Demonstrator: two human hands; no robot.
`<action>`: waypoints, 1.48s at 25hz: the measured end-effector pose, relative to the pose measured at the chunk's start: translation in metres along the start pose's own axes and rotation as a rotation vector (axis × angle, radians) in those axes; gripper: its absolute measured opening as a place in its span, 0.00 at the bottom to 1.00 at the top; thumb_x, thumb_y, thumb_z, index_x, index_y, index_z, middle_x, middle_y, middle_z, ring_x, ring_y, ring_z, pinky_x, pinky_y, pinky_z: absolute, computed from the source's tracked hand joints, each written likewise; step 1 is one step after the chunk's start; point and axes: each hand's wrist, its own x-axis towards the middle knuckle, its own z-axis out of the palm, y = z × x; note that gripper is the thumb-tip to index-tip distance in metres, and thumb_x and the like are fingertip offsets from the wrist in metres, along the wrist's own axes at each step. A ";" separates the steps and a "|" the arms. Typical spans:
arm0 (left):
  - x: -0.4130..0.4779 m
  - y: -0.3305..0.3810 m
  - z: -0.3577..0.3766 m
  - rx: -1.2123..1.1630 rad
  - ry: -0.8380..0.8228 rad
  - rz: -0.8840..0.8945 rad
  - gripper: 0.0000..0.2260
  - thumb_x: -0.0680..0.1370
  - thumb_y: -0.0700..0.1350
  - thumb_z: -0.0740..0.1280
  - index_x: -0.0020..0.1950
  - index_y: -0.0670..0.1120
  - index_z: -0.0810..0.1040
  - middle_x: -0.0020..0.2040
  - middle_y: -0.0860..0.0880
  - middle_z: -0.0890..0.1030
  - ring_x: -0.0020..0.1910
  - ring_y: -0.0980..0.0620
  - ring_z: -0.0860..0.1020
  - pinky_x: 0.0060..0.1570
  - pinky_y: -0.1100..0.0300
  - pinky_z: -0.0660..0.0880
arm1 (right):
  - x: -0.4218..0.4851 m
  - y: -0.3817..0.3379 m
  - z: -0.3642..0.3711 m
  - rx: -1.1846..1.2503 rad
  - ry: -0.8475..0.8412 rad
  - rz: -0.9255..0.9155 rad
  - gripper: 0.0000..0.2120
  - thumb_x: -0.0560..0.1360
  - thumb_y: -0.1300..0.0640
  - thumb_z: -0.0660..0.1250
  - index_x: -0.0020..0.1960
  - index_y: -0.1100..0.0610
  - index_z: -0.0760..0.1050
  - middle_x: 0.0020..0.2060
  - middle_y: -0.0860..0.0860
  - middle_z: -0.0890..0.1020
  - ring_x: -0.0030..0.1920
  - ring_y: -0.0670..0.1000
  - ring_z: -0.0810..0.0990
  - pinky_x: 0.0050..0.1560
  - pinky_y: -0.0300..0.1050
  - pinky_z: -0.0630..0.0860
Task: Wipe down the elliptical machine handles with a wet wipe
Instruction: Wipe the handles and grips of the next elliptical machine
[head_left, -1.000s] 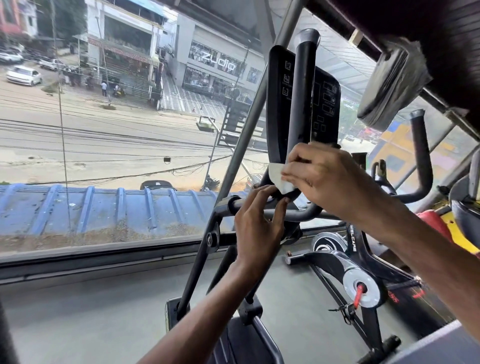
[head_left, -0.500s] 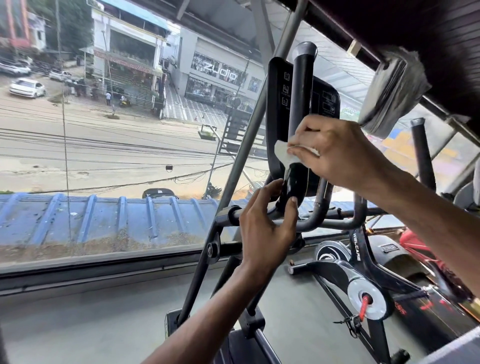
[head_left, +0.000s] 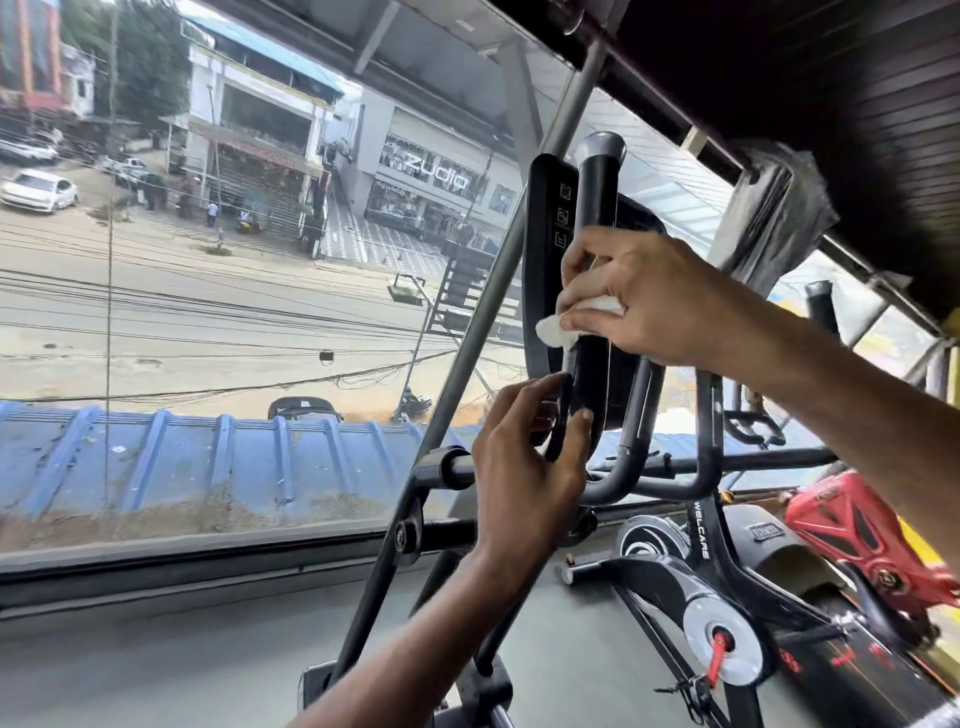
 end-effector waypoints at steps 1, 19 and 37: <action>0.000 0.000 0.001 0.012 0.009 0.013 0.12 0.77 0.45 0.71 0.61 0.51 0.81 0.55 0.57 0.81 0.49 0.59 0.82 0.52 0.67 0.76 | 0.004 0.002 -0.002 -0.029 0.048 0.005 0.08 0.74 0.56 0.74 0.51 0.58 0.85 0.51 0.47 0.78 0.44 0.44 0.78 0.53 0.38 0.77; 0.036 0.010 0.005 -0.036 -0.107 0.039 0.19 0.79 0.48 0.67 0.69 0.56 0.72 0.61 0.58 0.79 0.52 0.62 0.80 0.51 0.54 0.81 | 0.056 0.037 -0.029 -0.139 0.050 0.095 0.09 0.73 0.52 0.74 0.51 0.54 0.86 0.46 0.47 0.81 0.47 0.45 0.78 0.55 0.47 0.79; 0.075 0.011 0.009 -0.059 -0.123 -0.006 0.14 0.77 0.50 0.70 0.62 0.57 0.77 0.51 0.65 0.81 0.45 0.64 0.82 0.46 0.58 0.82 | 0.092 0.064 -0.047 -0.015 -0.081 0.187 0.05 0.72 0.53 0.76 0.47 0.50 0.86 0.43 0.39 0.81 0.46 0.40 0.81 0.45 0.26 0.70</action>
